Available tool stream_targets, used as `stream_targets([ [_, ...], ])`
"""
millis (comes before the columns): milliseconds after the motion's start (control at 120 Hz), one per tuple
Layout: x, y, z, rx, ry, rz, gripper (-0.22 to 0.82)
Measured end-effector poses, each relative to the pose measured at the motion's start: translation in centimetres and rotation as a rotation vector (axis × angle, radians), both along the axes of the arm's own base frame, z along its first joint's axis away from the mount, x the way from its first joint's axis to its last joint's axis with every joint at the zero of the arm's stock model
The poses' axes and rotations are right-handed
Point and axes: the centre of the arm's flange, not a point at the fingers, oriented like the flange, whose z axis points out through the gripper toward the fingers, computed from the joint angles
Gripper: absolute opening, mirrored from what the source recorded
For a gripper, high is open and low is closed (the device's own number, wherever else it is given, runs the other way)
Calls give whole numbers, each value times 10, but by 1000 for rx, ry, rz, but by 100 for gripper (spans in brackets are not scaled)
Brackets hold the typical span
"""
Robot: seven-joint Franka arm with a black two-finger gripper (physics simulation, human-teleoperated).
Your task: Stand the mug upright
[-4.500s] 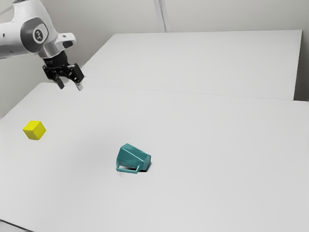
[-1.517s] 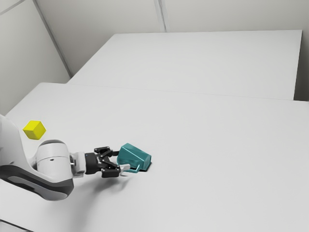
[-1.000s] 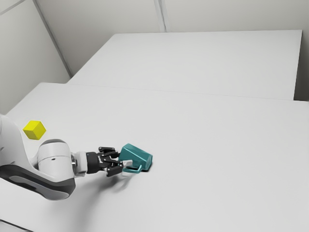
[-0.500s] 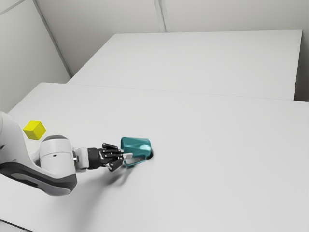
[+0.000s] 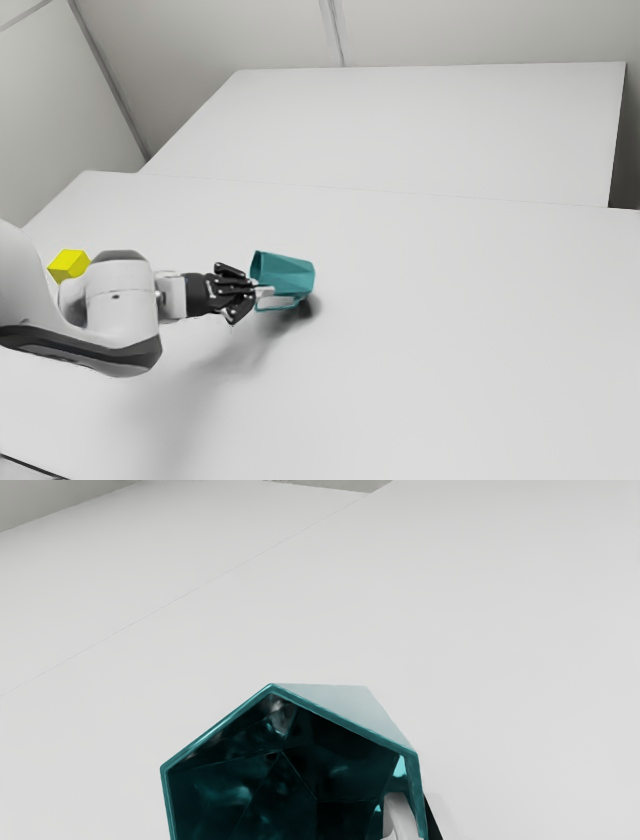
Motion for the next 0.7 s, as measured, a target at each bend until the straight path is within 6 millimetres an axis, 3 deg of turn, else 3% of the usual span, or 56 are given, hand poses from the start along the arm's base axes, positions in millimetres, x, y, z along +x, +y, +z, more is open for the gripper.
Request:
stream_targets([
  [100,17,-8,20,89,-11,-69,-18],
  [267,24,-15,43,305,58,-221,-18],
  [542,16,14,110,612,232,-272,-18],
  [700,8,23,113,647,433,-175,-18],
])
